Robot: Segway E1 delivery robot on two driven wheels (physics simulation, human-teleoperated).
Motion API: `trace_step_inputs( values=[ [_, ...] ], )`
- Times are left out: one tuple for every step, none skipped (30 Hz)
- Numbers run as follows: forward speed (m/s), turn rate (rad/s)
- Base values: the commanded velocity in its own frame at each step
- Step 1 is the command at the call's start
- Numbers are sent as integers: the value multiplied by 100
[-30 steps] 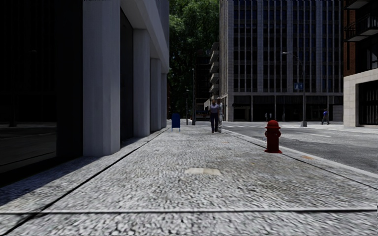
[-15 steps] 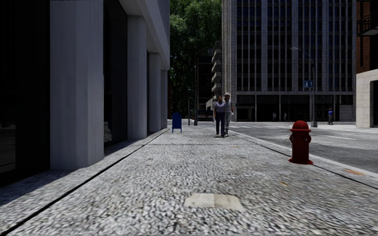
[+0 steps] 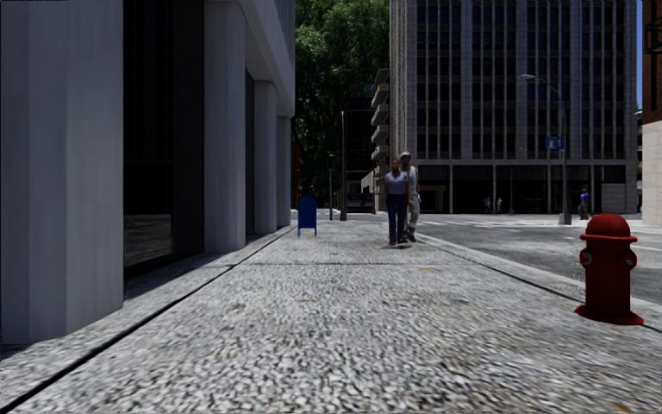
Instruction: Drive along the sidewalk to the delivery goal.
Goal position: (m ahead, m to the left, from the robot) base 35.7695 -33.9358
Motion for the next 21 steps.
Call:
trace_step_inputs(
  values=[
    [200, 0],
    [200, 0],
    [200, 0],
    [200, 0],
    [200, 0],
    [200, 0],
    [200, 0],
    [200, 0],
    [200, 0],
    [200, 0],
    [200, 0],
    [200, 0],
    [200, 0],
    [200, 0],
    [200, 0],
    [200, 0],
    [200, 0],
    [200, 0],
    [200, 0],
    [200, 0],
    [200, 0]
  ],
)
